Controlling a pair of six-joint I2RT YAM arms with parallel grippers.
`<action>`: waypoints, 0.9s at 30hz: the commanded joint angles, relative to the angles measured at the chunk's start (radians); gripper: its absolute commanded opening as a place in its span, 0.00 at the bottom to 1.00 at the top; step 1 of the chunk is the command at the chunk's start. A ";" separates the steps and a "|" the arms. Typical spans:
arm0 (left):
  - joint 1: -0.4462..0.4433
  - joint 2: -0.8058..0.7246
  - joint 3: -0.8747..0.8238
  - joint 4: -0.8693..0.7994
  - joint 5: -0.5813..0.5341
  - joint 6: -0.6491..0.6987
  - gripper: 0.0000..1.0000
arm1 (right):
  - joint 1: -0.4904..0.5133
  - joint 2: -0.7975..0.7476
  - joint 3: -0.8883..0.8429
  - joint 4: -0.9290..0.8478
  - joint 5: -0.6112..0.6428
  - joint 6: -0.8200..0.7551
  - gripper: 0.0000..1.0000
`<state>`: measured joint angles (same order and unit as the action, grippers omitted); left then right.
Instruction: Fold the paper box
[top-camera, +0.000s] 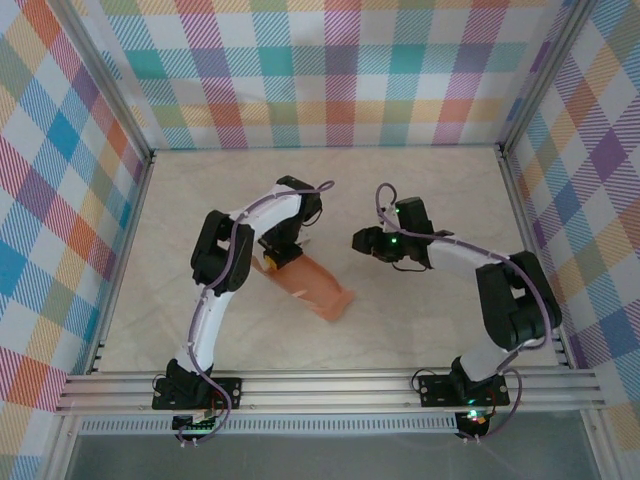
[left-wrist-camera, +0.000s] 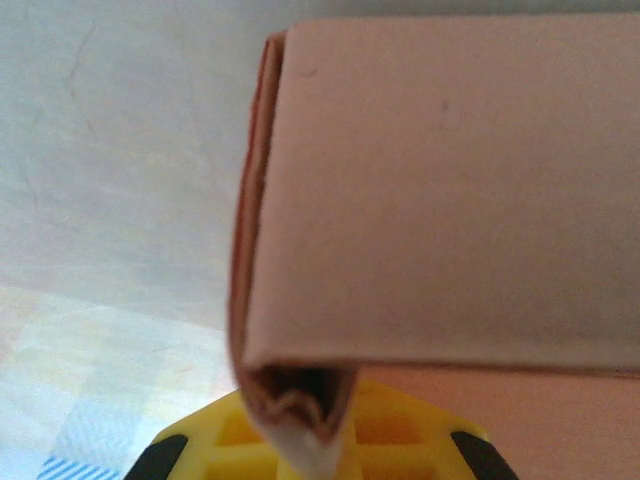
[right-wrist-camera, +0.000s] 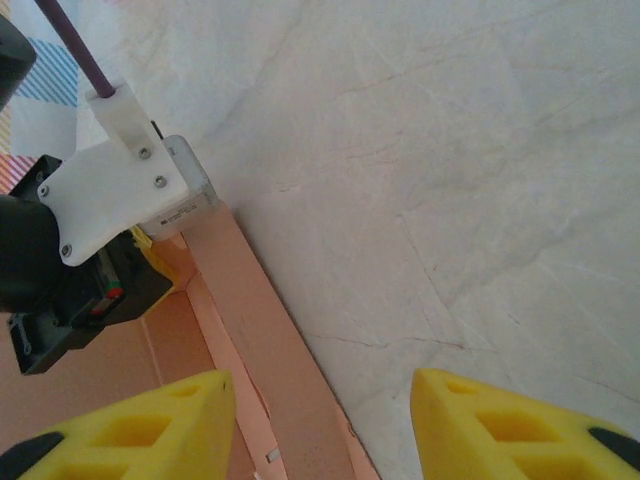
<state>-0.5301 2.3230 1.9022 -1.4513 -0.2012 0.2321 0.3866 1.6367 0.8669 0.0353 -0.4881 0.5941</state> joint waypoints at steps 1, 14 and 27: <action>-0.010 0.090 0.018 -0.010 -0.152 -0.022 0.00 | 0.018 0.044 -0.007 0.131 -0.054 0.081 0.49; -0.077 0.112 -0.001 0.072 -0.135 -0.057 0.05 | 0.048 0.124 -0.051 0.268 -0.110 0.153 0.48; -0.056 0.018 0.049 0.093 0.008 0.012 0.26 | 0.053 0.141 -0.083 0.312 -0.138 0.141 0.48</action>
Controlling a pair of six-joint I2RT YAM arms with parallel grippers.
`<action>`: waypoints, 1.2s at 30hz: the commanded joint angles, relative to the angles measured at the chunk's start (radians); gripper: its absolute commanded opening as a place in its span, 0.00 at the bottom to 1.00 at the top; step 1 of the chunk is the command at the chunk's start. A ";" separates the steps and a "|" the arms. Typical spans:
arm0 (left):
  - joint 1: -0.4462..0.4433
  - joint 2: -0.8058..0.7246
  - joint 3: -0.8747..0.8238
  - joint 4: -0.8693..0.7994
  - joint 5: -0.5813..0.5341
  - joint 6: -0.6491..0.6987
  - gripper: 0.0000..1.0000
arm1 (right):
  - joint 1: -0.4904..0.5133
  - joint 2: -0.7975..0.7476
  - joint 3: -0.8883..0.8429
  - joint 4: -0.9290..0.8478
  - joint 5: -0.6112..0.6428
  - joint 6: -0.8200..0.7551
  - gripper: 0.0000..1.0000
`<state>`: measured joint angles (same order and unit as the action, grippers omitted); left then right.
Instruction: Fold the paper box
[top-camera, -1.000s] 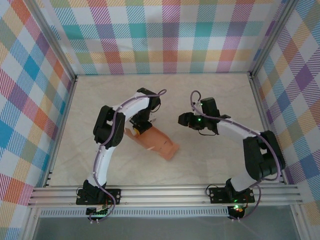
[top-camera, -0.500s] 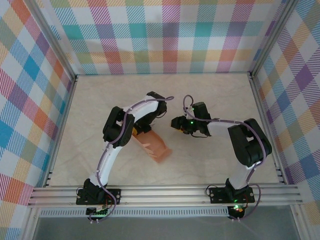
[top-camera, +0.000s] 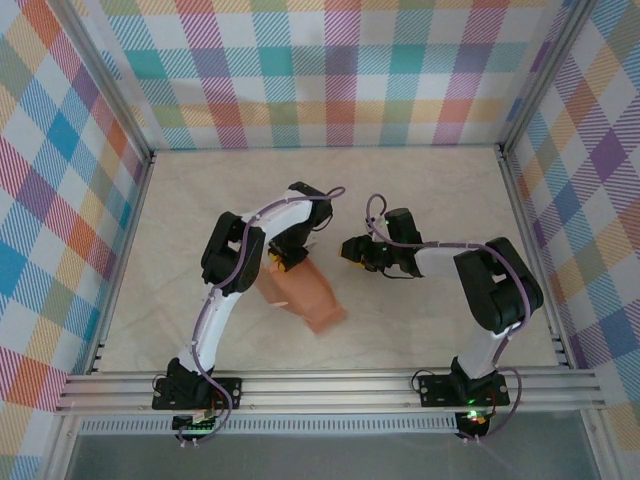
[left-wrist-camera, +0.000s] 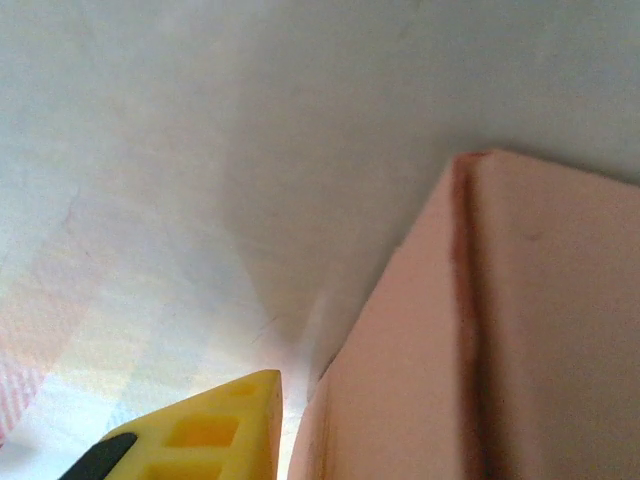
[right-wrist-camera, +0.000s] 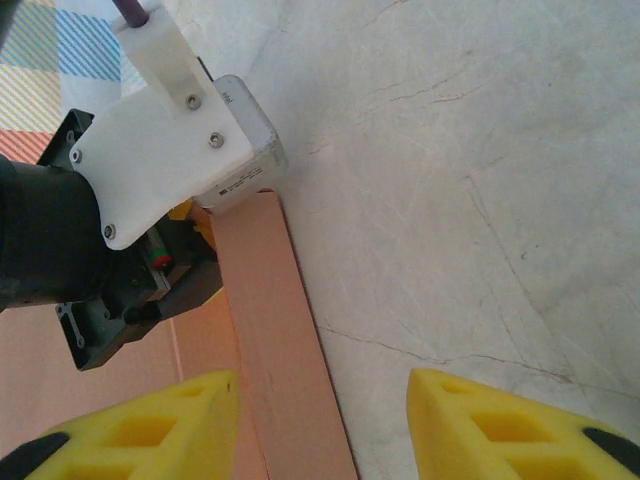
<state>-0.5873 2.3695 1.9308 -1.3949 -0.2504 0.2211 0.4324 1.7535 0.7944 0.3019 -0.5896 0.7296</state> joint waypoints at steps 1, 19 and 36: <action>0.003 -0.030 0.021 0.036 0.058 0.025 0.26 | 0.009 0.030 -0.010 0.049 -0.038 0.008 0.48; 0.001 -0.061 0.071 -0.016 0.071 0.063 0.39 | 0.028 0.085 0.007 0.083 -0.057 0.040 0.48; 0.003 -0.062 0.101 -0.006 0.104 0.090 0.26 | 0.029 0.095 -0.002 0.103 -0.065 0.051 0.47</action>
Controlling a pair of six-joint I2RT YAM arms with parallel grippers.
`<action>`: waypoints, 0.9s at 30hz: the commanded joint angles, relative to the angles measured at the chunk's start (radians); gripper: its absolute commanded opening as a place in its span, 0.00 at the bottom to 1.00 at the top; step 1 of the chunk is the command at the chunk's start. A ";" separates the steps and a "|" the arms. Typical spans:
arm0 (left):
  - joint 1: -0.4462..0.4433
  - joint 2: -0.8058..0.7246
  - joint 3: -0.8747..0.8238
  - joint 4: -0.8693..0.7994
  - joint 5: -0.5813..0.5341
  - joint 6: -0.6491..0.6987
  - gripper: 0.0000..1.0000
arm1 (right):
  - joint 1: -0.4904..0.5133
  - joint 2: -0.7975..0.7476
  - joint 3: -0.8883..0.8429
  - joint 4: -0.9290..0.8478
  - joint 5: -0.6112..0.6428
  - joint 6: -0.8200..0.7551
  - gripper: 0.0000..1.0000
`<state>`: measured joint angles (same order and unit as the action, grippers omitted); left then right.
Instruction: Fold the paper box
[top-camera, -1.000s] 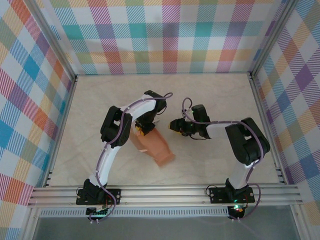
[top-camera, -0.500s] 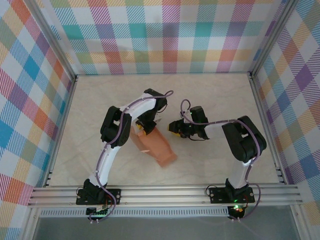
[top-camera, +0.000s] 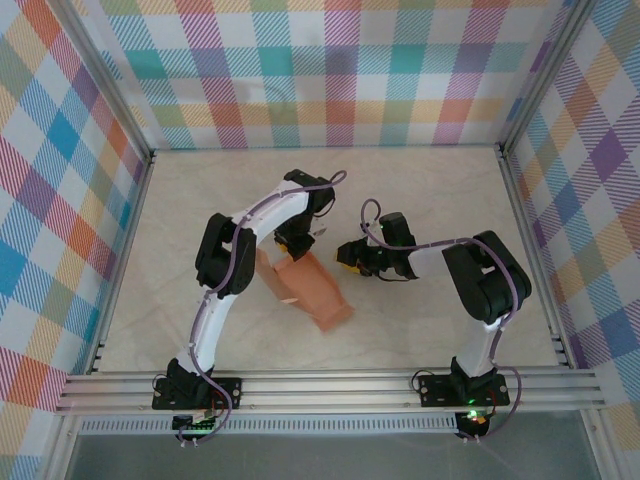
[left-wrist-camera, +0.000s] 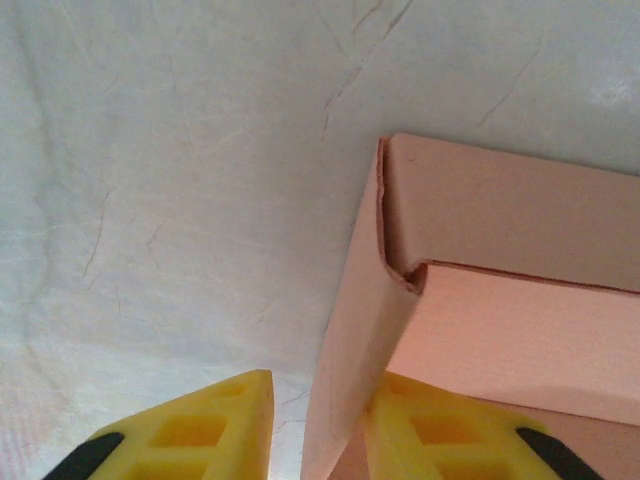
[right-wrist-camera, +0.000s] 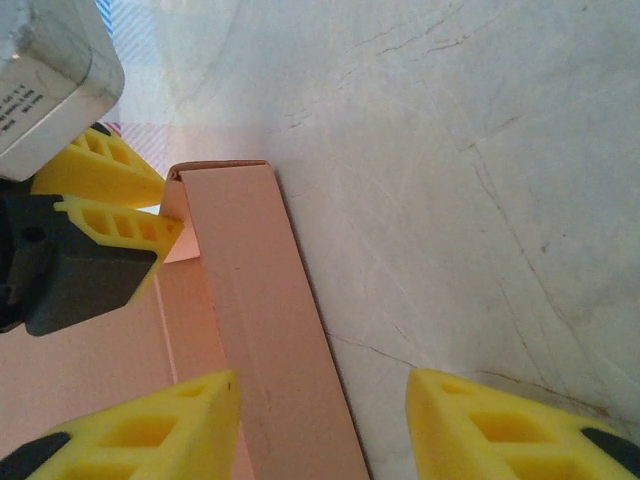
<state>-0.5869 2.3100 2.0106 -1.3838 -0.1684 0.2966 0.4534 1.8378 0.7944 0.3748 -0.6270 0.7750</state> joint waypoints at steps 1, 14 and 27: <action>0.002 0.003 0.022 -0.017 0.024 0.014 0.25 | 0.007 0.010 -0.003 0.031 -0.026 0.007 0.47; -0.011 0.008 -0.010 0.049 -0.015 0.029 0.08 | 0.002 -0.065 -0.028 -0.004 0.030 -0.014 0.47; -0.018 -0.032 0.217 0.065 0.025 -0.014 0.69 | -0.035 -0.302 -0.073 -0.244 0.230 -0.229 0.48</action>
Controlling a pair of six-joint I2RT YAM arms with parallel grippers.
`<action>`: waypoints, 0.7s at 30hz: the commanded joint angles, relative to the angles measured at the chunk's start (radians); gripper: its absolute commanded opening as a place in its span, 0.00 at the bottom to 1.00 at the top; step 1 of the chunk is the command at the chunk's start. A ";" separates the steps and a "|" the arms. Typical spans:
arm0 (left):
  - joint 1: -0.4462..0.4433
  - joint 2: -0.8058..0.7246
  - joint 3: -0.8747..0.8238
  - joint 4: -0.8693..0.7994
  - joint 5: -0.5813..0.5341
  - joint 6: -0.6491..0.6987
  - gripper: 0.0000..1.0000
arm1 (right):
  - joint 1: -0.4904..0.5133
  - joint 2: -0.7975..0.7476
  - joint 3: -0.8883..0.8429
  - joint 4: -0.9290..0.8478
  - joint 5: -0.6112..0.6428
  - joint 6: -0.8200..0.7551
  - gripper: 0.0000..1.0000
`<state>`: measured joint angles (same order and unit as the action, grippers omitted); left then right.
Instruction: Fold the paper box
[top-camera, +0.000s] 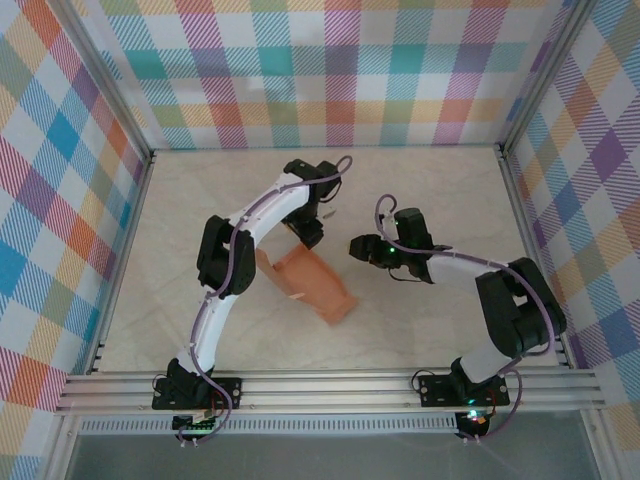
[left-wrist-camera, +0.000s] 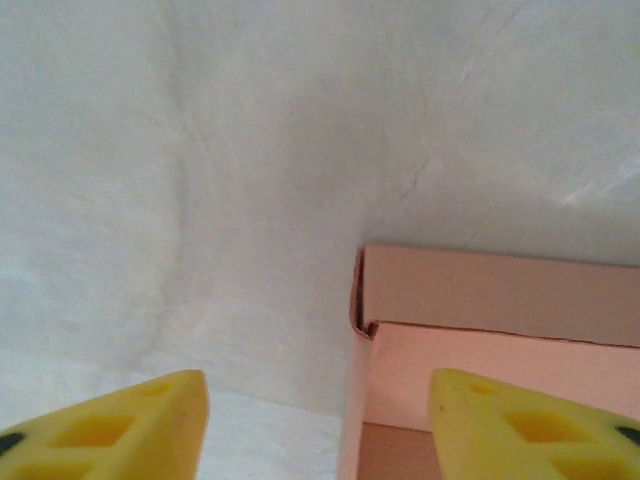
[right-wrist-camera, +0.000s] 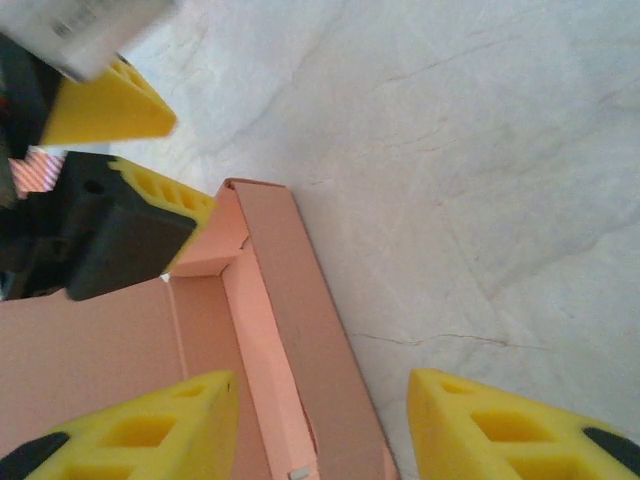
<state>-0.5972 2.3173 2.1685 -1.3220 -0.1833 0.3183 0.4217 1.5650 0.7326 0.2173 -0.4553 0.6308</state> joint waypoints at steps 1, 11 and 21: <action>-0.009 -0.057 0.063 0.017 0.041 -0.049 0.73 | -0.003 -0.037 -0.011 -0.097 0.068 -0.097 0.48; 0.042 -0.550 -0.340 0.319 -0.133 -0.298 1.00 | 0.047 -0.017 0.144 -0.307 0.209 -0.289 0.56; 0.245 -1.107 -0.841 0.367 -0.265 -0.611 1.00 | 0.267 0.247 0.527 -0.552 0.472 -0.447 0.54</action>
<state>-0.4023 1.3029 1.4311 -0.9466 -0.3767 -0.1410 0.6384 1.7458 1.1843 -0.2073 -0.1020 0.2638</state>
